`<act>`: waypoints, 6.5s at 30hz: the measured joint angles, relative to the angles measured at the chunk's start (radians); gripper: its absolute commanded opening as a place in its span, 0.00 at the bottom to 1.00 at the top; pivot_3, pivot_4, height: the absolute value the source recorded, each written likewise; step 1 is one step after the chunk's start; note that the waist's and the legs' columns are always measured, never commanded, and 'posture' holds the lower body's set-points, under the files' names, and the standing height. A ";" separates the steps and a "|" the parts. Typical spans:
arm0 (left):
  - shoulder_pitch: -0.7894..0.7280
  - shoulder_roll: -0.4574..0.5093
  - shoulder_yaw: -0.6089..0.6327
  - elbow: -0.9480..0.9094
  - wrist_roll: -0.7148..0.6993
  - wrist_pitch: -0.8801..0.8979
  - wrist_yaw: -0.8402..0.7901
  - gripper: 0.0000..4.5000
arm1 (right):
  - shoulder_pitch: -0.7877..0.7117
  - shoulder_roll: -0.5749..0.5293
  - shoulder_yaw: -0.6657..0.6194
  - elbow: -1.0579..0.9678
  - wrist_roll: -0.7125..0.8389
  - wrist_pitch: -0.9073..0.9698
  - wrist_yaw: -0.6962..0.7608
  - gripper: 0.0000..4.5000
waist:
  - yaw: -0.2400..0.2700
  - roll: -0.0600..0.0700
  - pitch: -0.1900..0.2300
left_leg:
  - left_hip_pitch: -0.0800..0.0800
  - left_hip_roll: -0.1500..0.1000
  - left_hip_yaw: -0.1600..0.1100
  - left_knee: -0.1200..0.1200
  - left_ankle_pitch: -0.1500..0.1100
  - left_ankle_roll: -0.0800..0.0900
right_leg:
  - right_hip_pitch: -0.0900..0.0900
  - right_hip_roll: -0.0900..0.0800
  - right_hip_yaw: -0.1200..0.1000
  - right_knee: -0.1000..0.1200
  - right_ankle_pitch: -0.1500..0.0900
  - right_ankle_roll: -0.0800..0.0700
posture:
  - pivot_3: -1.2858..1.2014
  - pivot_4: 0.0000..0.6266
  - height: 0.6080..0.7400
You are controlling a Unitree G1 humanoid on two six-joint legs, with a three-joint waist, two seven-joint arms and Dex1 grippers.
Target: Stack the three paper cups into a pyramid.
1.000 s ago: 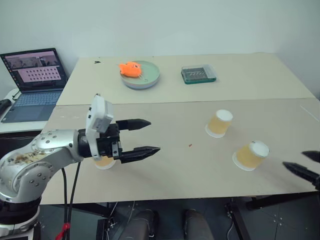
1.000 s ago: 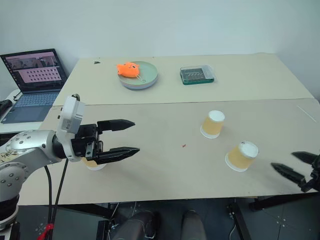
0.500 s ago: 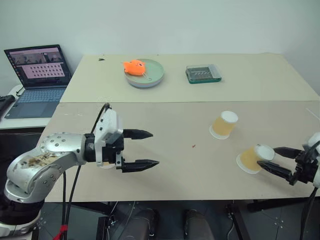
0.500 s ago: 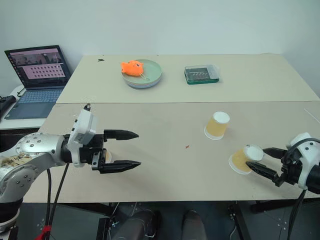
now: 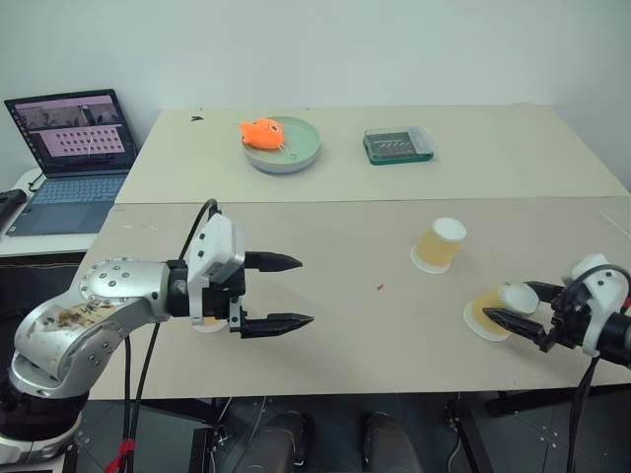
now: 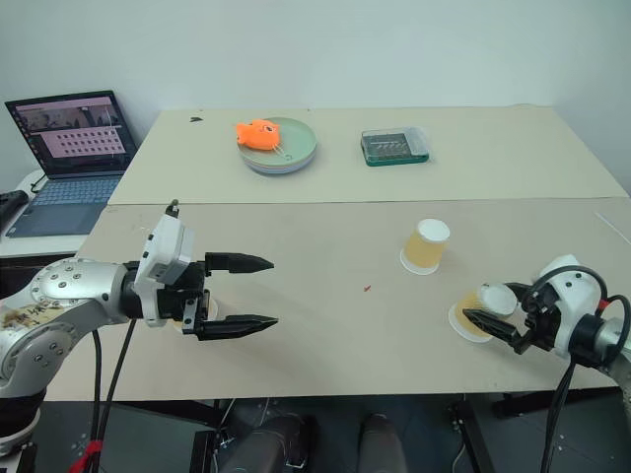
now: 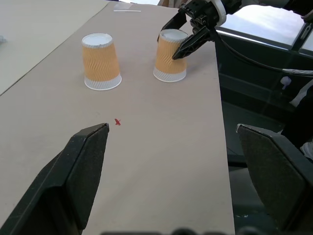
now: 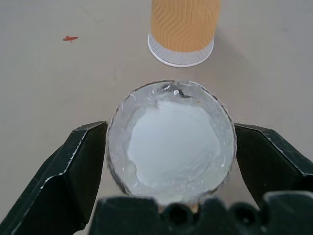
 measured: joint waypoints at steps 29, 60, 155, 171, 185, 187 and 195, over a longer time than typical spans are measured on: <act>0.028 0.001 -0.002 -0.001 0.022 -0.005 -0.003 0.99 | -0.040 0.000 0.036 0.016 -0.024 -0.020 -0.008 1.00 | 0.000 0.000 0.000 | 0.001 0.000 0.000 0.000 0.000 0.000 | 0.000 0.000 0.000 0.001 0.000 -0.001 | 0.52 0.24 1.00; 0.015 -0.002 -0.002 0.000 0.039 -0.006 -0.012 1.00 | -0.048 -0.013 0.030 -0.066 0.033 0.031 0.010 0.88 | -0.005 0.000 0.000 | 0.001 0.000 0.000 0.001 0.000 0.000 | 0.001 0.000 0.000 0.001 0.001 -0.001 | 0.52 0.24 1.00; 0.004 -0.084 -0.019 0.008 0.093 -0.020 0.117 1.00 | -0.668 0.223 0.376 -0.222 -0.256 0.275 -0.016 0.99 | -0.028 -0.005 0.004 | -0.001 0.017 0.005 0.001 0.003 -0.012 | -0.010 0.019 0.007 0.002 0.014 -0.018 | 0.52 0.24 1.00; 0.022 -0.164 -0.015 0.010 0.114 -0.018 0.230 1.00 | -0.482 0.476 0.222 -0.556 -0.401 0.642 -0.595 0.99 | -0.011 -0.006 0.003 | -0.001 0.018 0.010 0.001 0.003 -0.012 | -0.011 0.021 0.011 0.002 0.016 -0.021 | 0.52 0.24 1.00; 0.022 -0.151 -0.014 0.001 0.097 -0.001 0.221 1.00 | -0.388 0.588 0.245 -0.369 -0.371 0.480 -0.672 0.99 | -0.013 -0.006 0.003 | 0.001 0.018 0.013 0.001 0.003 -0.012 | -0.011 0.024 0.014 0.003 0.016 -0.021 | 0.52 0.24 1.00; 0.022 -0.150 -0.014 0.000 0.095 -0.001 0.223 1.00 | -0.393 0.592 0.249 -0.337 -0.371 0.451 -0.680 0.99 | -0.014 -0.006 0.003 | 0.001 0.019 0.014 0.001 0.003 -0.012 | -0.011 0.024 0.015 0.003 0.016 -0.021 | 0.52 0.24 1.00; 0.022 -0.142 -0.011 -0.013 0.088 0.001 0.238 1.00 | -0.460 0.611 0.271 -0.196 -0.362 0.349 -0.705 0.99 | -0.018 -0.006 0.003 | 0.003 0.019 0.016 0.001 0.002 -0.012 | -0.011 0.024 0.017 0.003 0.016 -0.021 | 0.52 0.24 1.00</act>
